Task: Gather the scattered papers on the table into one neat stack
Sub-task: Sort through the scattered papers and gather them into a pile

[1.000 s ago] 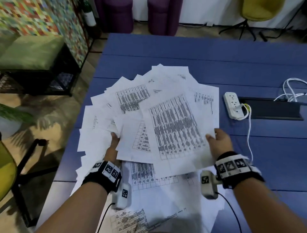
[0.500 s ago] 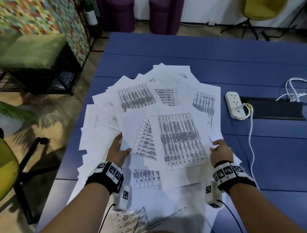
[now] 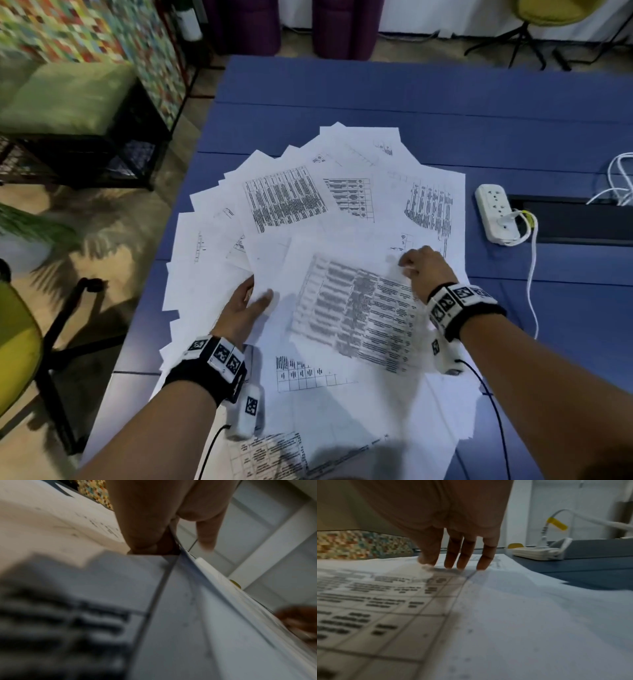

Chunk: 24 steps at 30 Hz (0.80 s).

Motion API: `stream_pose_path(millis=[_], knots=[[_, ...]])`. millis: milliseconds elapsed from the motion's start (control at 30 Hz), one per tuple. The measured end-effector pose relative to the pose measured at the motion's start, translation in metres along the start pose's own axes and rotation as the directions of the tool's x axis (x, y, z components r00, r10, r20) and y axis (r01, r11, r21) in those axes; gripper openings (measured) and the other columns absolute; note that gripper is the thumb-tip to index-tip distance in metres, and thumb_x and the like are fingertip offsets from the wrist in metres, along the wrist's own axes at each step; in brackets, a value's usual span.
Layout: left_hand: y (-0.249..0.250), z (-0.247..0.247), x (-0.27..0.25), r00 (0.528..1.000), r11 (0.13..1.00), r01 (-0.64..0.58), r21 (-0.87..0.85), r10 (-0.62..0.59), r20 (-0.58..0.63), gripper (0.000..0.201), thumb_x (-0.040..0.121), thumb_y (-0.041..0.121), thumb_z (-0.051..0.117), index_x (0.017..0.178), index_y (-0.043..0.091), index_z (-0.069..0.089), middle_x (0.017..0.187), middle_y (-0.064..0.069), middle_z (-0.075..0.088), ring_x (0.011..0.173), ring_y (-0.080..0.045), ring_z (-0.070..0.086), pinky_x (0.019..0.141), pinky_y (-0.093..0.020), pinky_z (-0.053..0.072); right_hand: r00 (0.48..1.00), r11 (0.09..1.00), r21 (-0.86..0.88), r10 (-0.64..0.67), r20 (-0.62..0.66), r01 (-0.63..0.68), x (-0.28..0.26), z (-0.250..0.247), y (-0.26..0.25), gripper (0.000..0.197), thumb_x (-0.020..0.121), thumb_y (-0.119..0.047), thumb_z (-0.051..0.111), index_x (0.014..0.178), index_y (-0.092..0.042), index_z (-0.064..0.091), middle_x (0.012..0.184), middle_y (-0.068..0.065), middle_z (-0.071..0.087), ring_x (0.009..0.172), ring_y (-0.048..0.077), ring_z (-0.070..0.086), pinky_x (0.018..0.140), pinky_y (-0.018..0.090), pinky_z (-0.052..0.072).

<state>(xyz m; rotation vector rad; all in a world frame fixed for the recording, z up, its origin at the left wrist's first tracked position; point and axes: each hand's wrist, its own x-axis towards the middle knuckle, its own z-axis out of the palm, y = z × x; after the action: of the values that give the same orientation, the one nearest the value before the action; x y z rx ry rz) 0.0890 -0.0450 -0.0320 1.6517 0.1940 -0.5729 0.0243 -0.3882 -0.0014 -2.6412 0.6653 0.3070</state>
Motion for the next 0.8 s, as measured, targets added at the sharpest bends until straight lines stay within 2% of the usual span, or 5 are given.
stream_pose_path(millis=[100,267,467,633,800], knots=[[-0.01,-0.004,0.005,1.0,1.0,0.017,-0.007,-0.016,0.023,0.066,0.086,-0.008,0.064,0.145,0.01,0.04,0.14,-0.007,0.053,0.125,-0.02,0.051,0.095,-0.027,0.042,0.991,0.992,-0.06,-0.106,0.076,0.111,0.013,0.003,-0.025,0.07,0.077,-0.052,0.069,0.137,-0.029,0.041,0.141,-0.003,0.04,0.13,0.023,0.036,0.104,0.047,0.037],[-0.015,-0.006,0.008,0.999,0.999,0.027,-0.04,-0.026,0.03,0.066,0.086,-0.008,0.064,0.144,0.011,0.042,0.138,-0.006,0.055,0.123,-0.022,0.054,0.103,-0.036,0.043,0.973,0.937,-0.311,-0.092,0.212,0.156,0.032,0.002,-0.055,0.119,0.043,-0.073,0.078,0.141,-0.026,0.028,0.136,0.002,0.037,0.128,0.026,0.034,0.103,0.047,0.036],[-0.014,-0.001,0.008,1.0,0.998,0.014,-0.058,-0.015,-0.02,0.051,0.091,0.002,0.063,0.138,0.015,0.048,0.133,-0.004,0.058,0.122,-0.02,0.055,0.105,-0.035,0.041,0.947,0.935,-0.323,-0.039,0.32,0.148,0.036,-0.001,-0.063,0.108,0.051,-0.069,0.078,0.138,-0.021,0.037,0.129,0.006,0.043,0.123,0.027,0.04,0.1,0.042,0.038],[-0.005,0.0,0.007,0.98,0.964,0.185,-0.191,-0.195,-0.035,0.057,0.087,0.056,0.062,0.135,0.027,0.052,0.142,0.0,0.05,0.133,-0.019,0.041,0.114,-0.047,0.026,0.984,0.999,-0.025,-0.038,0.176,0.043,0.02,-0.003,-0.053,0.04,0.076,-0.038,0.075,0.103,-0.017,0.056,0.094,0.003,0.056,0.1,0.029,0.06,0.074,0.03,0.045],[-0.004,0.002,0.01,0.975,0.932,0.22,-0.288,-0.213,0.057,0.098,0.051,0.07,0.082,0.133,0.022,0.056,0.139,-0.005,0.056,0.127,-0.026,0.052,0.112,-0.044,0.035,0.984,0.959,0.23,0.143,0.108,-0.165,-0.017,-0.007,-0.042,0.062,0.086,-0.025,0.069,0.14,-0.011,0.04,0.137,0.011,0.051,0.123,0.028,0.051,0.1,0.033,0.041]])
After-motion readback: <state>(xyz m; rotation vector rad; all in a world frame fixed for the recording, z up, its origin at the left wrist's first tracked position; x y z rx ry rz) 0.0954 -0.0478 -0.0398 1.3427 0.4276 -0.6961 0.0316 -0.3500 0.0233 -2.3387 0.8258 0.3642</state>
